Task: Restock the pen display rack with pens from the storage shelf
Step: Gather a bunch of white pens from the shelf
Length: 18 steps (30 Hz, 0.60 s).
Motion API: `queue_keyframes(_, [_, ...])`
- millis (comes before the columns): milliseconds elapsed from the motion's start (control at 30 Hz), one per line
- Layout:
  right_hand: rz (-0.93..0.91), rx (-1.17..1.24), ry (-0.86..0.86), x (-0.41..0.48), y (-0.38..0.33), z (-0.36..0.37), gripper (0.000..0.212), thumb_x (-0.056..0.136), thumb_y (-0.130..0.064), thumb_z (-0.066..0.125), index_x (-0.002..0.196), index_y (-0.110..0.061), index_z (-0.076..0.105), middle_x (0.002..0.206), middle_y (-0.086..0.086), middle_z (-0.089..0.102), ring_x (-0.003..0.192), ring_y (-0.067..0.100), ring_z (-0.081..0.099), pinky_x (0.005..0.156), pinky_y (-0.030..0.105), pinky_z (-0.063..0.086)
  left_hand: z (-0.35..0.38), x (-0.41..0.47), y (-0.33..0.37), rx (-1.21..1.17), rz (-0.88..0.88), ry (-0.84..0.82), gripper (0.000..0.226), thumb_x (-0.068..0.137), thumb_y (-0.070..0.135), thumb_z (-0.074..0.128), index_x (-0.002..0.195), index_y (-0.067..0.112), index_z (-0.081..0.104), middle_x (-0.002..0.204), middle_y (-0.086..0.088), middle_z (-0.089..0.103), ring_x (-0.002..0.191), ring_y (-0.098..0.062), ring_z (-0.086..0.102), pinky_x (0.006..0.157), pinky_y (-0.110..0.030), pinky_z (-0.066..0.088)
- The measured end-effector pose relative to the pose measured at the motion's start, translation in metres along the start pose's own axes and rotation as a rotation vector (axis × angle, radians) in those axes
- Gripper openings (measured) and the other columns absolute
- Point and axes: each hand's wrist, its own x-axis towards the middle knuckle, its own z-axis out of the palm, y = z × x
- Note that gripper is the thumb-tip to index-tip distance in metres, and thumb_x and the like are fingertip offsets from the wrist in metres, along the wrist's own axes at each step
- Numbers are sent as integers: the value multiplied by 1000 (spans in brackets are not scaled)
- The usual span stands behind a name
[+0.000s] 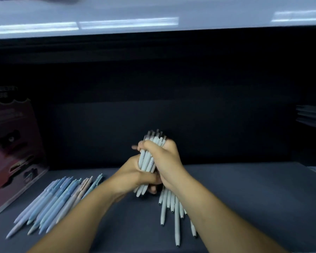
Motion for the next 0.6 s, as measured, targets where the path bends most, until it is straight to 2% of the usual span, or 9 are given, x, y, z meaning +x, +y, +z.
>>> queue_keyframes(100, [-23,45,-58,-16,-22,-7,11,91,-14,68,96,-4,64,93,17,78,93,26,76,82,31,60,14,-14,12,-46,-25,0,20,89,-6,68,107,1,65,84,-14,69,69,-28,62,66,-40,58])
queue_keyframes(167, [-53,23,-73,-29,-32,-11,16,92,-12,68,105,-5,60,96,20,76,90,24,76,77,28,60,32,-24,17,-62,-39,58,14,91,-5,64,102,3,64,79,-14,67,65,-29,60,57,-37,56])
queue_keyframes(267, [-93,-41,-63,-51,-43,-20,24,91,-13,71,110,-6,58,92,13,75,87,24,77,80,35,62,61,-36,21,-68,-30,125,12,91,-6,59,95,6,60,69,-11,56,53,-20,48,41,-26,38])
queue_keyframes(333, [-104,-107,-67,-67,-52,-31,25,90,-17,74,109,-8,60,94,8,76,89,25,77,86,43,62,79,-43,22,-107,-18,165,17,90,-6,58,92,10,58,63,-5,48,48,-13,37,42,-23,27])
queue_keyframes(433, [-123,-140,-110,-95,-67,-50,29,95,-38,69,113,-15,66,107,8,76,101,24,74,96,45,58,104,-54,23,-178,17,212,21,89,-11,57,87,9,51,61,-6,39,46,-14,30,42,-23,22])
queue_keyframes(500, [-158,-97,-45,-116,-77,-66,32,101,-46,55,115,-21,68,114,8,75,106,22,72,97,41,57,120,-62,22,-240,47,219,29,88,-13,55,80,13,46,62,-7,31,46,-15,25,43,-22,21])
queue_keyframes(600, [-234,-214,167,-156,-88,-95,27,108,-32,45,123,-19,63,114,3,75,98,20,74,91,39,60,140,-77,22,-354,77,119,32,85,-14,55,79,16,44,61,-4,26,44,-12,21,46,-17,18])
